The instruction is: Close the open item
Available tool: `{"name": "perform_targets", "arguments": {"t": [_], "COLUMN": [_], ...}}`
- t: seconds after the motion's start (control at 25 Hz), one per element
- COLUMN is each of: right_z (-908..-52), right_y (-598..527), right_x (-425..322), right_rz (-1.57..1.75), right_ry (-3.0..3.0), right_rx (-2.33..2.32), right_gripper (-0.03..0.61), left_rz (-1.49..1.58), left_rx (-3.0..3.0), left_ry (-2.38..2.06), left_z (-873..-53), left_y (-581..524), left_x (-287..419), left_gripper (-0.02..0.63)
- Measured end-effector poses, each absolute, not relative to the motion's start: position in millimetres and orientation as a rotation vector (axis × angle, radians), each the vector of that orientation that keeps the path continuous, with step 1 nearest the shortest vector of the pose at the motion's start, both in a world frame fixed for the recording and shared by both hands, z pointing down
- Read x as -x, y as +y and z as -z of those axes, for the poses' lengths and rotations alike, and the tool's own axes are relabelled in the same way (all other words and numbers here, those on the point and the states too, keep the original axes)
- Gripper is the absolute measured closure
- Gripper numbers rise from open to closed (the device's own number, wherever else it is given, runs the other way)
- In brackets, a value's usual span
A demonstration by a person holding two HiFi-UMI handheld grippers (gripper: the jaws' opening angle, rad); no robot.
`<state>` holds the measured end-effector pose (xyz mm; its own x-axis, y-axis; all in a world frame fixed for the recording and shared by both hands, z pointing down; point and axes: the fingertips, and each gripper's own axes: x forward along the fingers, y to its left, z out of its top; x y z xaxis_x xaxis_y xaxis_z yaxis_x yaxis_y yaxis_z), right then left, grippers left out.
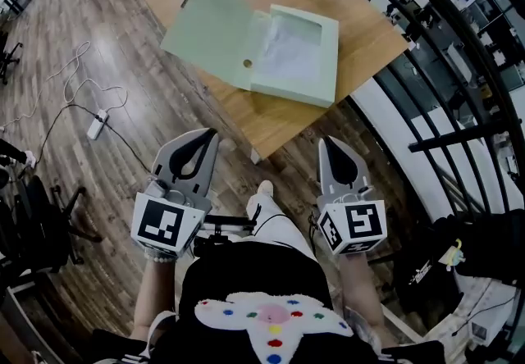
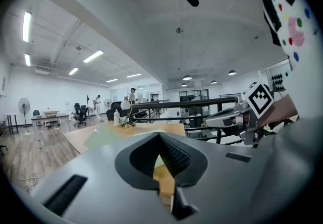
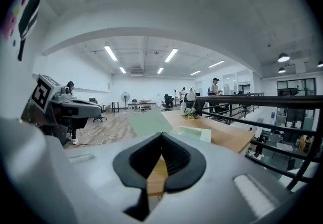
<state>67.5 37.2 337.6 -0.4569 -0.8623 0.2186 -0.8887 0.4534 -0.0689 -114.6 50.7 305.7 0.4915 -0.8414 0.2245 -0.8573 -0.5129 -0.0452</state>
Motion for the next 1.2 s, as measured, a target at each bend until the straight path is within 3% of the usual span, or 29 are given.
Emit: {"name": "perform_targets", "arguments": {"t": [0.52,1.2], "right_z": [-340,-353], "right_y": [-52,-79], "right_x": [-92,-86], "right_rz": [-0.278,-0.314], "right_ry": [-2.592,-2.593], "right_rx": [-1.423,-1.389], "right_gripper": [0.571,0.571], "left_rz": [-0.360,-0.323], "left_rx": [-2.596,-2.454], "left_ry": [-1.582,-1.663], "left_z": [-302,-316], "left_y": [-26,-55], "left_x": [81,107], "left_gripper": [0.607,0.607]}}
